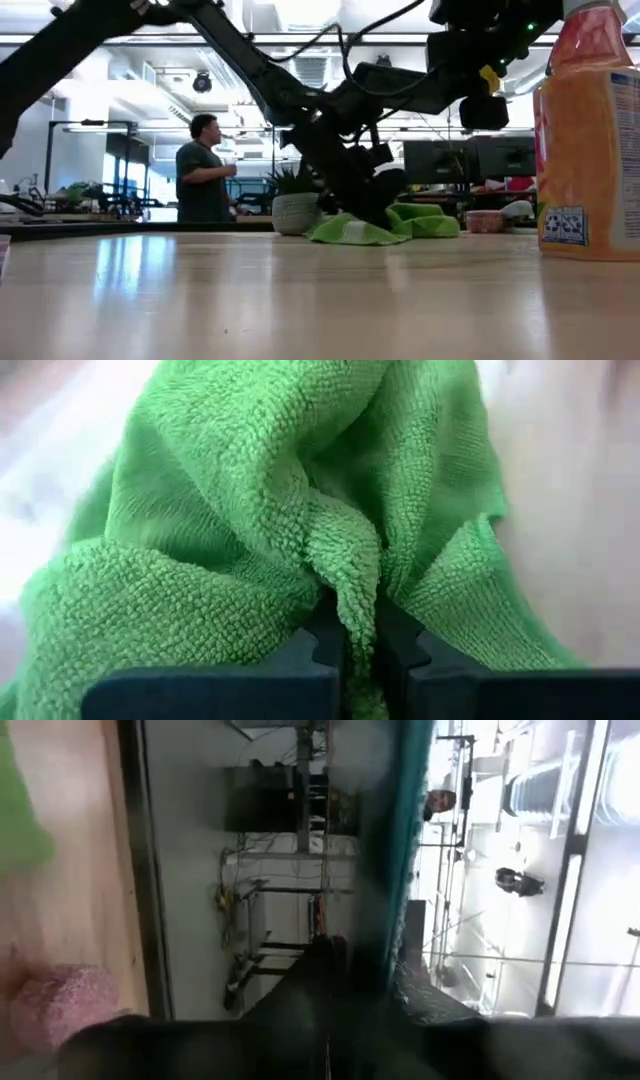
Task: Apply microfiber cloth
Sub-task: Wipe the back of the tablet with the microfiber cloth
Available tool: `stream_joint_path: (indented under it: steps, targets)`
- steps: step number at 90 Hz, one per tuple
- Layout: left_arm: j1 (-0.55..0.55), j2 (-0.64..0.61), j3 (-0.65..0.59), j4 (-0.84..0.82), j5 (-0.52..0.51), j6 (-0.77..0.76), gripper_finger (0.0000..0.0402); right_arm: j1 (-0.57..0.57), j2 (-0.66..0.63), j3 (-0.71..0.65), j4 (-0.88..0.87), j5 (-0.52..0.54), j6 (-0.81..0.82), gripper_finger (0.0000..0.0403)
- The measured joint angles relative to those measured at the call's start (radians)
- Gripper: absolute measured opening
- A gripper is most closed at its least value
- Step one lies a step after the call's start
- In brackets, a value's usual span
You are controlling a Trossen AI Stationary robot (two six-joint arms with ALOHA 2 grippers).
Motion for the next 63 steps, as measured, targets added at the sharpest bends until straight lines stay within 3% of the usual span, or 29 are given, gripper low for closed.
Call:
stream_joint_path:
  steps: [14, 44, 63]
  targets:
    - [-0.037, -0.126, -0.199, 0.053, 0.007, -0.04, 0.0, 0.029, 0.018, -0.001, 0.002, -0.094, -0.024, 0.0013]
    - [-0.098, -0.456, -0.695, 0.26, 0.004, -0.222, 0.0, 0.092, 0.139, -0.007, 0.029, -0.146, -0.156, 0.0013]
    - [-0.101, -0.681, -0.909, 0.328, -0.022, -0.272, 0.0, 0.096, 0.249, -0.007, 0.217, -0.15, -0.376, 0.0013]
